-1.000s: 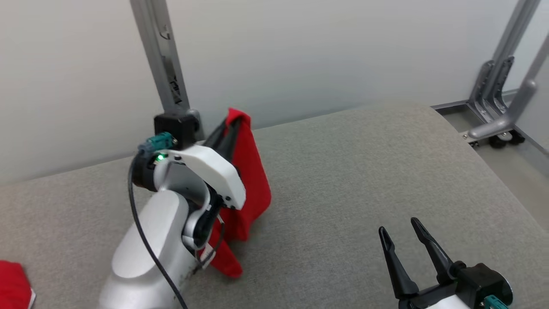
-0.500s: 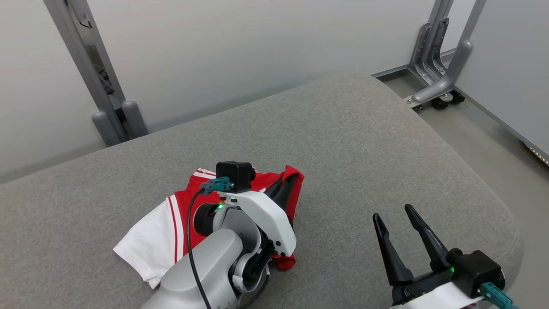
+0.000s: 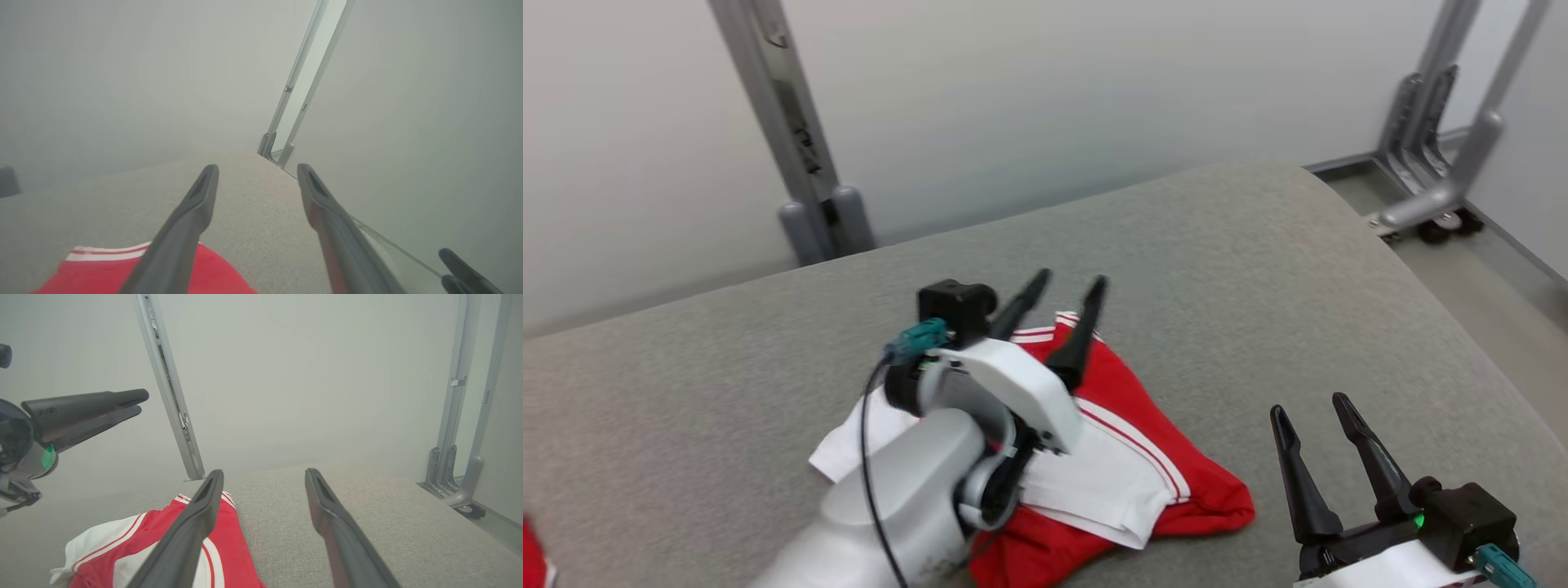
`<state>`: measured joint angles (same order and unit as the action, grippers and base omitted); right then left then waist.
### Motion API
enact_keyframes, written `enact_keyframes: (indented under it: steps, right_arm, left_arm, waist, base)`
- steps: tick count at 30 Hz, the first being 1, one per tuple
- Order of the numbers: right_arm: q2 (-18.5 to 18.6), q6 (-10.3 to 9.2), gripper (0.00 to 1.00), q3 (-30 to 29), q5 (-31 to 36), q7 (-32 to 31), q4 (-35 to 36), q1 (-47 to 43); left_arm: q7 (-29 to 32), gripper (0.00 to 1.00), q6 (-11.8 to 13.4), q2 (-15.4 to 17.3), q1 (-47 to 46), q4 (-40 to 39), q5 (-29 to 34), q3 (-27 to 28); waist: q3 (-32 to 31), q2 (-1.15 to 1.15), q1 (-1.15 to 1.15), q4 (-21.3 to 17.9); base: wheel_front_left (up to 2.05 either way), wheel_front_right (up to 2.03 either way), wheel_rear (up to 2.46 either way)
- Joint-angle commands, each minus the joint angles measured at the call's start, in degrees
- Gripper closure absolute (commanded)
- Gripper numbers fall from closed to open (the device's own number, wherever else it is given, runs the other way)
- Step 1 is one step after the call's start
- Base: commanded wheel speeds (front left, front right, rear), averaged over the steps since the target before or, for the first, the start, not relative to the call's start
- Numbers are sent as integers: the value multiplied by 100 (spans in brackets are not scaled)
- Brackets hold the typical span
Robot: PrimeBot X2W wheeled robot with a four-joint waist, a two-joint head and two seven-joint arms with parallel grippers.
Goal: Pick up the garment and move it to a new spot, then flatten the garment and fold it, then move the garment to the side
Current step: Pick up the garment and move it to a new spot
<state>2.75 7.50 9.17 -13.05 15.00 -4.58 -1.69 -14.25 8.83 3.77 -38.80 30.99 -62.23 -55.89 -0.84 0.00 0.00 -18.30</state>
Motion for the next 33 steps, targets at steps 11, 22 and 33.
enact_keyframes:
  steps: [11,22,33]
  right_arm:
    - [26,-2,0,-38,90,34,16,-181]
    - [28,-2,0,-92,67,28,-174,-579]
    - [27,-2,0,-220,123,24,-265,-970]
  left_arm:
    - [-91,0,544,986,1466,-804,1390,1460]
    - [-93,0,631,1061,3039,-1372,2444,2322]
    - [-93,0,605,833,4058,-1742,3293,3002]
  waist:
    - [-375,0,0,1104]
    - [-649,0,0,1822]
    - [-856,0,0,2132]
  base:
    - [0,0,0]
    - [0,0,0]
    - [0,0,0]
